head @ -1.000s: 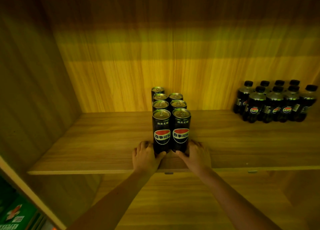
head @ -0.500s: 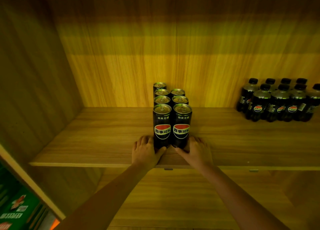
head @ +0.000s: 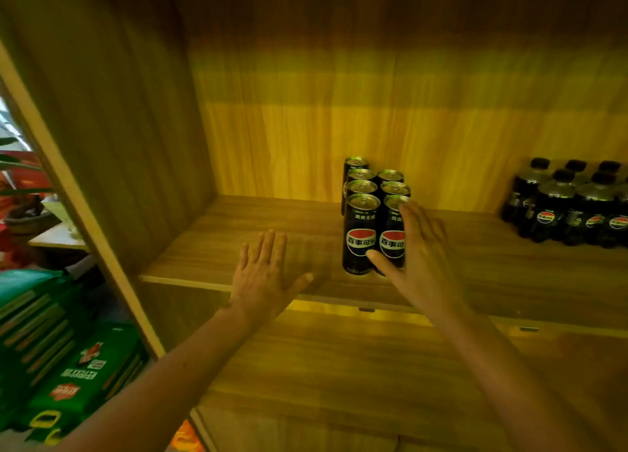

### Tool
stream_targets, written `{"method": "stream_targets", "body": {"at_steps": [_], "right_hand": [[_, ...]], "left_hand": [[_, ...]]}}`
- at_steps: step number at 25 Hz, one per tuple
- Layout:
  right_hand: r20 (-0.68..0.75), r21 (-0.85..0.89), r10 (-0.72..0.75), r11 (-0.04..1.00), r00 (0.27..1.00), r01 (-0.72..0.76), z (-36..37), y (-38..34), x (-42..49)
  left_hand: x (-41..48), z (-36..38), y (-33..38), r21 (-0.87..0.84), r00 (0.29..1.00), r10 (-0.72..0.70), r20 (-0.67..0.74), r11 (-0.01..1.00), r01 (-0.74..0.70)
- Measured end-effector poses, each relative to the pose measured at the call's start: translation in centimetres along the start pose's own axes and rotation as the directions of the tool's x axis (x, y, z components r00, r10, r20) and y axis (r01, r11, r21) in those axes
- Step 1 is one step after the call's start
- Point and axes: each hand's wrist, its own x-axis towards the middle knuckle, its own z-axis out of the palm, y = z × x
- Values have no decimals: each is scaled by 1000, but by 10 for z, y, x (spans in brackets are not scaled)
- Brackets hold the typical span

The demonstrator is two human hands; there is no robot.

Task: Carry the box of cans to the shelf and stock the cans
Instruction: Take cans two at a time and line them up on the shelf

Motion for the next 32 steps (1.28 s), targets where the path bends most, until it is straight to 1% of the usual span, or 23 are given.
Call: {"method": "stream_targets", "body": {"at_steps": [2,4,7,9,12,16,19,23,25,28,32], "right_hand": [[39,18,-66,998,997,65,9,-29,1],[78,-4,-121,993,990,122,18,-56,0],[120,-39,-136,989,983,142,31,-92,-3],[144,-53,-123,990,982,132,40,-112,-9],[167,-125,-77,987,983,99,60,-146,-30],[190,-133,52,991,980,-27,99,-185,-70],[184,-127,98,989,978,-75,137,-200,-99],[202,-118,87,991,976,-63,199,-206,-141],[240,-103,64,994,969,-41,229,-208,-160],[264,-63,-14,997,964,32,281,-210,-197],[316,-2,-83,996,945,88,387,-194,-264]], "left_hand": [[-10,-10,-18,-5,1000,-26,-7,1000,26],[-20,-21,-41,-7,999,-47,-9,999,47],[-34,-33,-82,13,999,-33,-44,999,33],[-44,-37,-110,13,998,1,-58,1000,-1],[-62,-36,-153,2,997,67,-48,998,-66],[-90,-13,-202,9,981,186,-53,983,-186],[-107,19,-226,-3,975,220,-43,976,-220],[-133,76,-246,-12,976,216,-28,976,-216],[-150,109,-254,-35,979,205,-19,978,-206],[-180,167,-258,-64,982,189,-9,980,-189],[-234,278,-264,-107,989,146,-5,984,-145]]}}
